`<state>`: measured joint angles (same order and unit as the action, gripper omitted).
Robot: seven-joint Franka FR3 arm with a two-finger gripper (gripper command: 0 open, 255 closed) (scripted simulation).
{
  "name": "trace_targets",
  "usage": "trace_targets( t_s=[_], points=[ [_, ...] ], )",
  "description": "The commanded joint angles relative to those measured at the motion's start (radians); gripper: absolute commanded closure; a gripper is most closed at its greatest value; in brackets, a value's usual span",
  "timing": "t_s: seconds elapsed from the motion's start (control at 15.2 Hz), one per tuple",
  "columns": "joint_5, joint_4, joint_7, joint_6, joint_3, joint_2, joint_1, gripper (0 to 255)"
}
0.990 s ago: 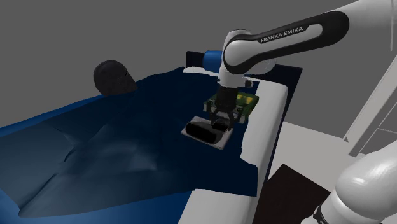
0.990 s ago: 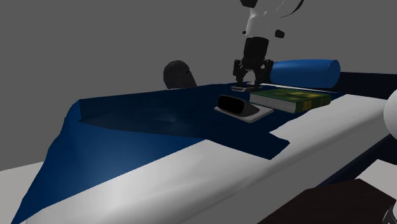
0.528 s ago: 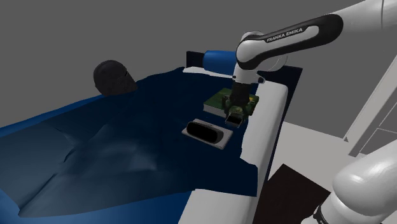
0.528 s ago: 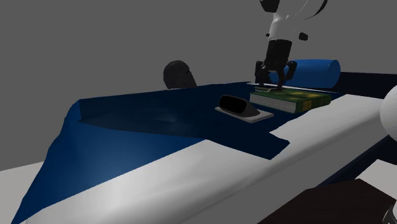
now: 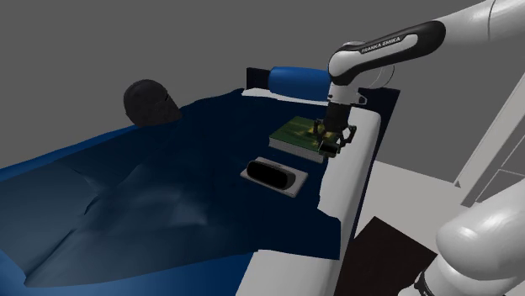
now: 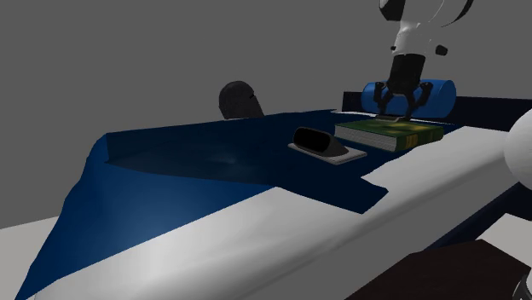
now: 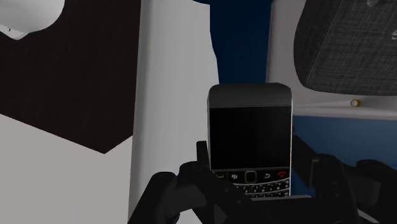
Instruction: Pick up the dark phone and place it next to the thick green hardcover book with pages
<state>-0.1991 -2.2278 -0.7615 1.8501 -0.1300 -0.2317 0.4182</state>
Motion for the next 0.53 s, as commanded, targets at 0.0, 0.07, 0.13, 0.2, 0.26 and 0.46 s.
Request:
trace_targets(
  t_s=[0.0, 0.07, 0.13, 0.2, 0.26, 0.46],
  points=[
    [0.018, 0.032, 0.042, -0.014, 0.029, 0.025, 0.023, 255],
    [0.026, 0.047, 0.063, -0.018, 0.042, 0.039, 0.033, 255],
    [0.034, 0.062, 0.083, -0.023, 0.056, 0.053, 0.044, 255],
    [0.041, 0.079, 0.104, -0.027, 0.069, 0.069, 0.055, 255],
    [0.048, 0.097, 0.124, -0.032, 0.082, 0.085, 0.065, 255],
    [0.067, 0.158, 0.183, -0.048, 0.118, 0.138, 0.097, 255]
  ],
)
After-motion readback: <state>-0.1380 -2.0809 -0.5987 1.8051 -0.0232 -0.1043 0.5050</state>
